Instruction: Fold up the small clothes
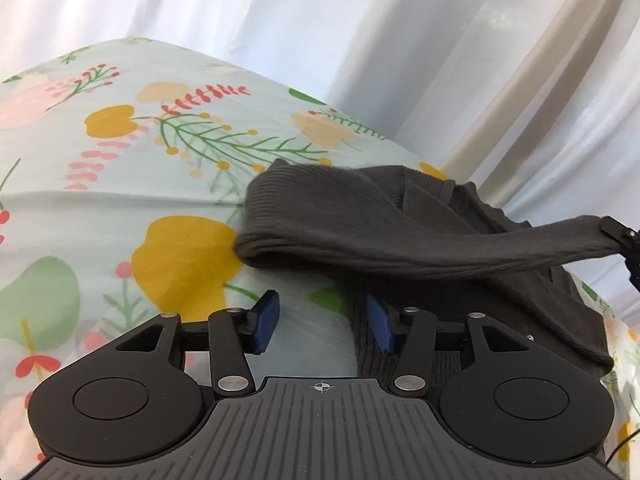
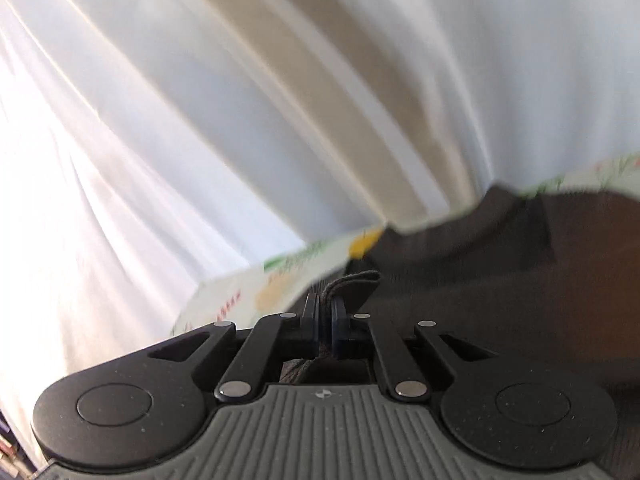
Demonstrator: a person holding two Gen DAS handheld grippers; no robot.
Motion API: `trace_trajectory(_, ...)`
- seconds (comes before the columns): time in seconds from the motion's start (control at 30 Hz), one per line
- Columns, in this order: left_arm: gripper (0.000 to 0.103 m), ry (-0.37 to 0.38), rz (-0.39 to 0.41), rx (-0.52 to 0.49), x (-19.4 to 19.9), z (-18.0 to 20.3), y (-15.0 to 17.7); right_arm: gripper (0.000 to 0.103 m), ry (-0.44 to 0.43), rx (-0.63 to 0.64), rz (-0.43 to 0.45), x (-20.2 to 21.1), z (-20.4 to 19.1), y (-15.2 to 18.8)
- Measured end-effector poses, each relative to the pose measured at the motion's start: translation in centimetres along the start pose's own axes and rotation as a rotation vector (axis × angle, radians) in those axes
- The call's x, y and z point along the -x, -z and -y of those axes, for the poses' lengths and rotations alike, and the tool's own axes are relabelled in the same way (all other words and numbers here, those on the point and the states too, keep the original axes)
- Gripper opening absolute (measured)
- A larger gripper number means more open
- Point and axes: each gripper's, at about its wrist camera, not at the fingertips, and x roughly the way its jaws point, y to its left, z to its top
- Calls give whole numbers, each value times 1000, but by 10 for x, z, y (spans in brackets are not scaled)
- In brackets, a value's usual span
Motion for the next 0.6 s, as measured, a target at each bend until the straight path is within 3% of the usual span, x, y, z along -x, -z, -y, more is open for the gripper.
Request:
trace_trajectory(0.1,54,13,-4,-9,-5,4,0,5,232,112,115,30,14,-13)
trace_trajectory(0.23,54,23,-8,-19,-10,9,0,4,457,176,34,39,50,-2)
trace_trajectory(0.33,54,36,-11,-16,-11,11,-2,6,464,123,-48,43,75,10)
trace_trajectory(0.53,55,37,-24,-45,-13,16,-3,19,318,-56,-87,42,100,12)
trace_trajectory(0.6,55,36,-29,-54,-15,18,-3,19,290,-95,-95,39,105,12)
